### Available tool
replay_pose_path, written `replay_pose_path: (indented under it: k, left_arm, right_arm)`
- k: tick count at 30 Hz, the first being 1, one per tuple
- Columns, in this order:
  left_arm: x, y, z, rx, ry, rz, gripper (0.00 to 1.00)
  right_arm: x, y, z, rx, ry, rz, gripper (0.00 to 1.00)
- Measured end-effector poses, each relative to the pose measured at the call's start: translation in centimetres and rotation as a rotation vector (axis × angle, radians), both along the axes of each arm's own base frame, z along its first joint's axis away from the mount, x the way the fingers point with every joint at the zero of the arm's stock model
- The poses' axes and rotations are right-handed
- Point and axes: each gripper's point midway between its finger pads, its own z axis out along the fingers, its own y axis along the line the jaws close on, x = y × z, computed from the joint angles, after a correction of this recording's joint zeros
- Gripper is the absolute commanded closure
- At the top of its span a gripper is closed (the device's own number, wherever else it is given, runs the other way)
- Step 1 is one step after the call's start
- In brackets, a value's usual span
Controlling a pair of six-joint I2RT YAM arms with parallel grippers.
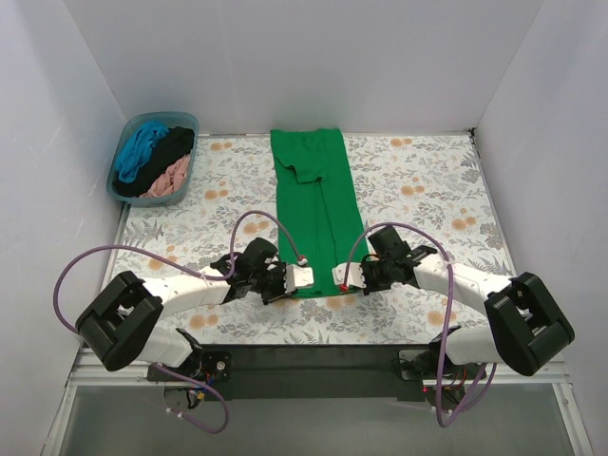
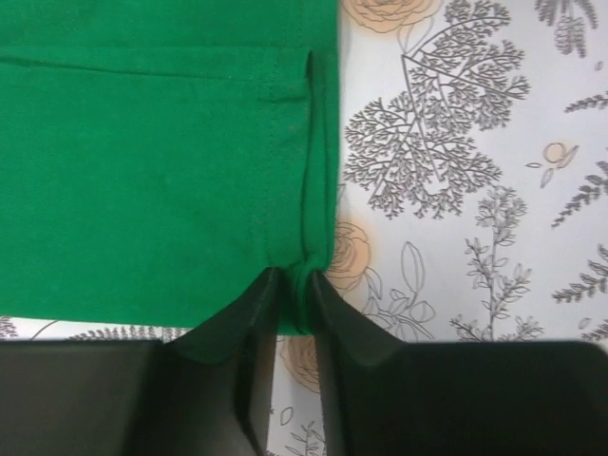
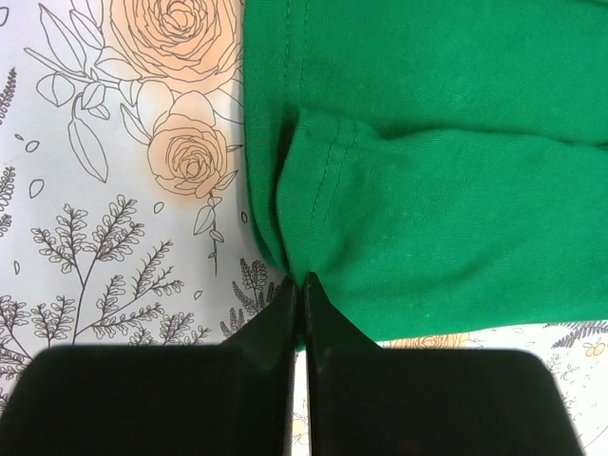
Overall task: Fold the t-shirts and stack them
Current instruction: Fold the tshirt
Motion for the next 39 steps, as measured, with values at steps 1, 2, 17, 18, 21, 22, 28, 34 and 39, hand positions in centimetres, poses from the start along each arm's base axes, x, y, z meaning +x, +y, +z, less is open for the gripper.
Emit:
replay_pose_path:
  k: [1, 2, 17, 18, 21, 22, 28, 34, 39]
  left_arm:
    - [0.2, -0.1, 0.0, 0.001, -0.008, 0.0, 0.9]
    - [0.3, -0.1, 0.0, 0.004, -0.016, 0.0, 0.93]
    - [-3.7, 1.8, 2.2, 0.031, 0.052, -0.061, 1.0]
    - [-3.7, 1.8, 2.6, 0.022, 0.058, -0.053, 1.0]
    - [-2.4, 2.0, 4.2, -0.014, 0.081, 0.009, 1.0]
    - [-1.5, 2.1, 4.7, -0.028, 0.078, 0.039, 1.0]
    - [4.1, 2.4, 8.0, -0.099, 0.014, 0.158, 1.0]
    - [8.4, 1.7, 8.5, -0.119, -0.039, 0.19, 1.0]
    - [12.0, 1.8, 8.0, -0.115, -0.068, 0.218, 1.0]
  right_arm:
    - [0.0, 0.0, 0.0, -0.001, 0.0, -0.003, 0.99]
    - [0.0, 0.0, 0.0, -0.002, -0.001, -0.007, 0.99]
    - [-6.0, -0.1, 2.2, 0.004, 0.1, -0.018, 0.99]
    - [-6.0, -0.1, 2.5, 0.005, 0.104, -0.029, 0.99]
    - [-5.4, -0.2, 3.0, 0.0, 0.115, -0.067, 0.99]
    - [-5.0, -0.1, 3.3, 0.002, 0.112, -0.078, 0.99]
    - [-1.6, 0.7, 5.3, 0.016, 0.071, -0.114, 0.99]
    - [3.4, 0.4, 6.4, 0.004, 0.041, -0.173, 0.99]
    - [7.6, 0.7, 7.4, 0.008, 0.005, -0.192, 0.99]
